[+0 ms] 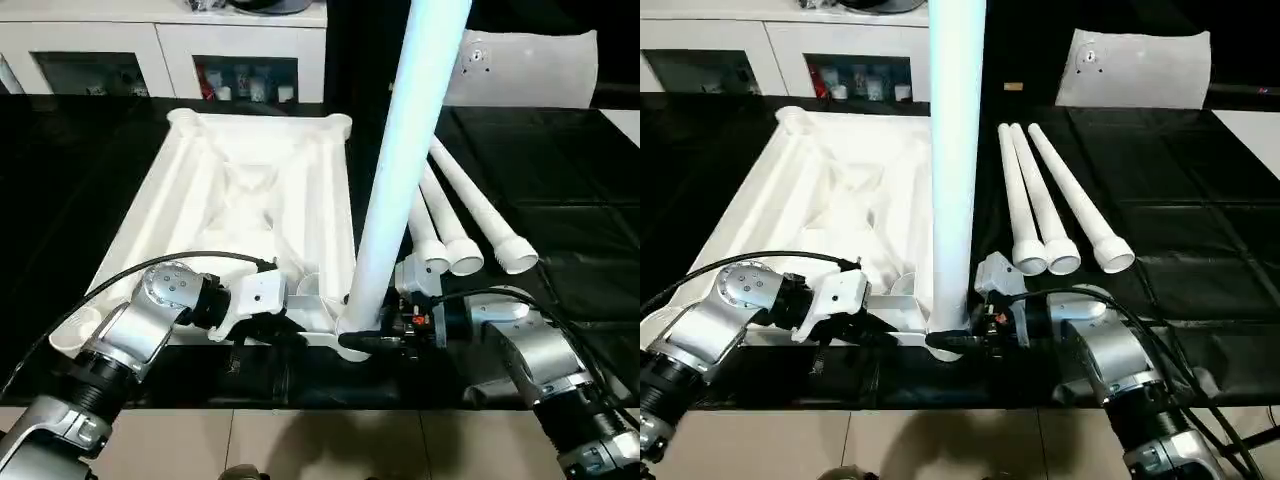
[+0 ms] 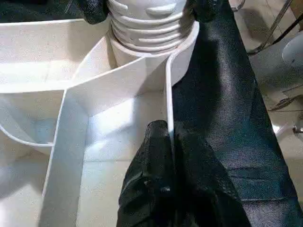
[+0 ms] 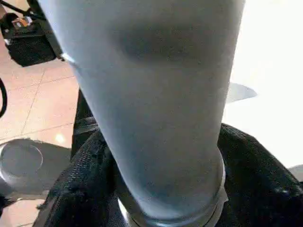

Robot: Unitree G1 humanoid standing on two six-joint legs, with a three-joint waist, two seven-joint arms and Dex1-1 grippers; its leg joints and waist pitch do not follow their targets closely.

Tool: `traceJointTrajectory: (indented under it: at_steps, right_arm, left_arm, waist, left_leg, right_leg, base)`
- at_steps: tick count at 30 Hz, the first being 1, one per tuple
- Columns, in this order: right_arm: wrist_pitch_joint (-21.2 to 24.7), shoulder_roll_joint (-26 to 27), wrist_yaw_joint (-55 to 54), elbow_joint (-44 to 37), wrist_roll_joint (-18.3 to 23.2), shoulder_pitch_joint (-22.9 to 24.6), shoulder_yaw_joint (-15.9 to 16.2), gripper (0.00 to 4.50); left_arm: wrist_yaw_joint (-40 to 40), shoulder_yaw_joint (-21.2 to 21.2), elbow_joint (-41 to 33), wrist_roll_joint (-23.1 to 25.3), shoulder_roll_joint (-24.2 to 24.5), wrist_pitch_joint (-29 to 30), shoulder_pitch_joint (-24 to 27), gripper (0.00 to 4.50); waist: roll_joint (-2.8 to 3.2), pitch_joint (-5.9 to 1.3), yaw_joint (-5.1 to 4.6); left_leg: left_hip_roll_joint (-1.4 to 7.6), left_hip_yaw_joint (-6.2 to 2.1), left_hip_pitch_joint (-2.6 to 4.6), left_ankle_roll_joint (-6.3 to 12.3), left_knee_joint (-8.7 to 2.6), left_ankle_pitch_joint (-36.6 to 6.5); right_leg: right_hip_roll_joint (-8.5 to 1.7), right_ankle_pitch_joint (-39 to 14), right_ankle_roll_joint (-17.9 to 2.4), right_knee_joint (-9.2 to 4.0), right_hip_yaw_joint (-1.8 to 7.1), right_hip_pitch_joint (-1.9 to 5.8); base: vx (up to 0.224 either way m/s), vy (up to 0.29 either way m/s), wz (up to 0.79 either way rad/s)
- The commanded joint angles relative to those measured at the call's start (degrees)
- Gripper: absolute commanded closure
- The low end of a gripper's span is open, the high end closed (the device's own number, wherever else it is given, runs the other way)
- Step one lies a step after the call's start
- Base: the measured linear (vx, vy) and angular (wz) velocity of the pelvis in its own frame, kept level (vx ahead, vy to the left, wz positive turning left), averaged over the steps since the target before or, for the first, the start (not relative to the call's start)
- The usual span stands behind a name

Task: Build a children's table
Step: Rotate leg to tighten

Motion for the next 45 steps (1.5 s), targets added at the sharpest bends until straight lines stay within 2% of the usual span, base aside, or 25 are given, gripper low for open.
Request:
traceJointTrajectory:
  at_steps: [1,5,7,10,11,12,13,14,15,17,20,21,22,24,25,26,27,29,31,35,36,37,38,42,45]
  right_arm:
    - [0.8,0.15,2.2,0.01,0.8,0.1,0.49,1.74]
    - [2.55,1.37,1.29,-1.18,2.0,1.48,0.78,1.78]
    - [3.96,2.78,-0.64,-1.91,2.67,2.39,0.4,1.78]
    - [4.86,5.1,-5.1,-2.35,2.2,3.22,-0.05,1.79]
    - [5.38,8.27,-11.82,-1.38,0.17,3.44,-0.43,1.8]
    - [5.79,10.17,-15.51,-0.59,-0.9,3.37,-0.59,1.8]
    - [5.79,10.17,-15.51,-0.59,-0.9,3.37,-0.59,1.8]
    - [6.47,12.5,-19.21,0.27,-1.5,3.13,-0.93,1.8]
    - [7.61,16.02,-24.38,1.79,-1.86,2.3,-1.9,1.8]
    - [8.98,20.63,-30.74,3.85,-1.9,0.72,-3.74,1.8]
    - [10.07,24.42,-36.2,5.82,-1.99,-1.12,-5.33,1.81]
    - [10.34,26.85,-40.06,6.99,-2.23,-2.41,-6.21,1.81]
    - [10.58,27.81,-41.87,7.28,-2.98,-2.89,-6.35,1.81]
    - [10.31,28.72,-43.71,7.4,-4.46,-3.23,-6.15,1.81]
    - [8.76,28.1,-42.41,6.96,-6.0,-2.49,-4.57,1.26]
    - [8.46,27.91,-42.05,6.86,-6.25,-2.3,-4.25,1.12]
    - [7.7,27.49,-41.59,6.56,-6.79,-1.68,-3.87,1.12]
    - [6.93,26.78,-41.44,6.0,-6.91,-0.79,-4.29,0.91]
    - [5.85,25.64,-41.05,5.21,-7.16,0.11,-4.95,0.66]
    - [4.08,23.12,-39.2,3.4,-6.54,1.24,-6.23,0.26]
    - [3.45,22.07,-38.33,2.83,-6.75,1.58,-6.28,0.26]
    - [1.98,19.24,-34.51,1.08,-5.88,2.5,-6.92,0.14]
    - [1.52,18.48,-33.38,0.58,-5.58,2.78,-7.16,0.07]
    - [0.9,14.54,-28.38,-1.23,-3.99,3.26,-8.14,0.07]
    - [0.83,10.35,-22.11,-2.5,-2.52,3.49,-8.06,0.07]
  left_arm:
    - [-0.73,-2.09,1.39,1.31,0.03,0.2,0.24,4.5]
    - [0.76,-0.71,1.3,0.38,-0.87,1.91,0.63,4.5]
    - [3.25,0.42,0.9,0.19,-1.85,3.74,0.94,4.5]
    - [7.66,1.85,0.43,0.42,-3.43,6.57,1.22,4.5]
    - [12.64,3.61,-0.41,0.03,-5.93,9.49,1.51,4.5]
    - [15.51,4.52,-1.29,-0.39,-7.56,11.77,1.75,4.5]
    - [15.51,4.52,-1.29,-0.39,-7.56,11.77,1.75,4.5]
    - [18.65,5.35,-2.34,-0.65,-9.44,13.91,1.99,4.5]
    - [22.38,6.16,-3.98,-0.79,-11.89,16.95,2.4,4.5]
    - [26.37,7.02,-5.79,-0.48,-14.61,20.42,2.88,4.5]
    - [29.91,7.8,-7.08,0.13,-17.04,22.82,3.14,4.5]
    - [33.71,8.76,-7.77,0.98,-19.15,24.65,2.97,4.5]
    - [35.09,9.08,-8.46,1.46,-20.06,25.68,2.93,4.5]
    - [36.14,8.95,-9.5,2.27,-20.74,26.63,2.89,4.5]
    - [35.61,8.08,-9.9,3.12,-20.1,25.89,2.88,4.5]
    - [35.44,7.9,-9.91,3.26,-19.91,25.68,2.89,4.5]
    - [34.88,7.26,-10.1,3.7,-19.14,25.4,3.04,4.5]
    - [34.31,6.96,-9.97,3.95,-18.07,25.08,3.32,4.5]
    - [33.49,7.3,-9.73,4.14,-17.03,24.64,3.53,4.5]
    - [31.06,7.24,-9.33,4.48,-14.91,22.63,3.76,4.5]
    - [30.14,7.17,-9.36,4.13,-14.24,22.18,3.94,4.5]
    - [26.68,6.89,-8.76,3.2,-12.27,19.98,4.29,4.5]
    - [25.68,6.82,-8.6,2.95,-11.73,19.44,4.4,4.5]
    - [20.46,5.76,-6.7,2.14,-8.69,15.33,4.51,4.5]
    - [14.68,4.31,-5.5,1.54,-5.89,11.36,4.44,4.5]
  waist:
    - [0.19,-3.66,-0.09]
    - [-0.11,-3.59,-0.06]
    - [0.0,-3.58,-0.01]
    - [0.19,-3.1,-0.14]
    - [0.14,-2.74,-0.4]
    - [0.19,-2.22,-0.77]
    - [0.15,-1.99,-0.88]
    - [0.04,-1.94,-1.18]
    - [0.07,-1.86,-1.77]
    - [0.07,-1.9,-2.43]
    - [0.06,-1.83,-3.29]
    - [0.1,-2.06,-3.59]
    - [-0.34,-2.08,-3.68]
    - [-0.02,-2.56,-3.57]
    - [-0.25,-2.76,-3.53]
    - [-0.15,-2.66,-3.37]
    - [-0.28,-2.83,-3.27]
    - [-0.21,-2.87,-3.03]
    - [0.0,-2.65,-2.95]
    - [-0.01,-2.32,-3.14]
    - [0.17,-2.28,-3.16]
    - [0.37,-2.3,-3.2]
    - [0.16,-2.4,-3.23]
    - [0.32,-2.65,-2.97]
    - [0.1,-2.6,-2.84]
  left_leg:
    - [3.41,-0.28,0.11,5.34,-3.63,-2.5]
    - [3.31,-0.16,-0.03,5.88,-3.58,-2.03]
    - [3.4,-0.18,0.0,5.73,-3.61,-2.09]
    - [3.51,-0.24,0.11,4.31,-4.02,-4.91]
    - [3.49,-0.26,0.05,3.16,-4.39,-7.47]
    - [3.4,-0.23,0.21,1.38,-4.78,-11.41]
    - [3.28,-0.24,0.52,0.5,-4.87,-13.67]
    - [3.06,-0.53,0.63,-0.64,-4.89,-15.93]
    - [3.12,-0.78,0.32,-1.25,-5.16,-16.48]
    - [2.92,-1.01,0.3,-1.43,-5.24,-17.69]
    - [2.74,-1.05,0.16,-1.13,-5.26,-17.41]
    - [2.8,-0.96,0.14,-0.62,-5.12,-16.32]
    - [2.79,-0.79,0.11,-0.24,-5.08,-15.44]
    - [2.8,-0.65,-0.1,0.57,-4.86,-11.71]
    - [2.74,-0.41,-0.34,1.58,-4.67,-8.82]
    - [2.64,-0.18,-0.2,2.54,-4.51,-8.0]
    - [2.58,-0.14,-0.49,3.29,-4.45,-6.16]
    - [2.6,-0.07,-0.47,4.1,-4.37,-4.16]
    - [2.62,0.01,-0.35,4.31,-4.49,-4.98]
    - [2.7,-0.12,-0.33,3.22,-4.82,-9.18]
    - [2.8,-0.19,-0.3,2.9,-4.93,-9.54]
    - [2.82,-0.2,-0.28,2.83,-4.93,-9.68]
    - [2.79,-0.14,-0.29,3.29,-4.84,-9.45]
    - [2.73,-0.14,-0.49,4.71,-4.52,-5.69]
    - [2.82,-0.02,-0.41,5.67,-4.46,-6.16]
  right_leg:
    - [-4.48,3.37,-16.63,-2.87,3.6,3.22]
    - [-4.5,3.6,-16.71,-2.88,3.59,3.27]
    - [-4.57,2.96,-16.66,-2.89,3.62,3.23]
    - [-4.59,-1.6,-15.72,-3.48,3.64,3.04]
    - [-4.59,-5.49,-14.88,-3.86,3.64,2.98]
    - [-4.64,-12.95,-13.3,-4.62,3.63,2.76]
    - [-4.66,-17.55,-12.29,-5.14,3.61,2.48]
    - [-4.91,-24.08,-10.08,-5.63,3.62,2.6]
    - [-4.85,-26.05,-8.8,-5.86,3.64,2.52]
    - [-4.72,-27.91,-7.33,-6.15,3.5,2.38]
    - [-4.64,-27.84,-7.07,-6.31,3.63,2.05]
    - [-4.56,-25.88,-7.24,-6.19,3.71,2.09]
    - [-4.46,-24.37,-7.65,-6.28,3.81,1.92]
    - [-4.28,-17.9,-9.24,-5.55,3.91,2.19]
    - [-4.08,-12.79,-10.21,-5.17,3.93,2.3]
    - [-4.11,-11.2,-10.83,-5.17,3.97,2.13]
    - [-4.14,-9.07,-11.16,-4.91,3.94,2.56]
    - [-4.12,-5.87,-11.87,-4.58,3.99,2.6]
    - [-4.08,-6.25,-12.14,-4.74,3.97,2.49]
    - [-4.06,-12.68,-10.53,-5.44,3.97,2.46]
    - [-4.08,-13.33,-10.39,-5.48,3.99,2.39]
    - [-4.06,-13.08,-10.52,-5.44,4.01,2.39]
    - [-3.97,-12.02,-10.39,-5.41,4.06,2.42]
    - [-3.98,-5.17,-12.59,-4.67,3.97,2.64]
    - [-3.94,-4.48,-13.19,-4.62,3.95,2.63]
  base:
    - [0.0,0.0,0.0]
    - [0.0,0.0,0.0]
    - [0.0,0.0,0.0]
    - [0.0,0.0,0.0]
    - [0.0,0.0,0.0]
    - [-0.05,0.001,-0.04]
    - [0.0,0.0,0.0]
    - [0.0,0.0,0.0]
    - [0.0,0.0,0.0]
    - [-0.029,0.011,-0.08]
    - [0.0,0.0,0.0]
    - [0.0,0.0,0.0]
    - [0.0,0.0,0.0]
    - [0.0,0.0,0.0]
    - [0.0,0.0,0.0]
    - [0.0,0.0,0.0]
    - [0.0,0.0,0.0]
    - [0.0,0.0,0.0]
    - [0.0,0.0,0.0]
    - [0.0,0.0,0.0]
    - [0.0,0.0,0.0]
    - [0.0,0.0,0.0]
    - [0.0,0.0,0.0]
    - [0.0,0.0,0.0]
    - [0.0,0.0,0.0]
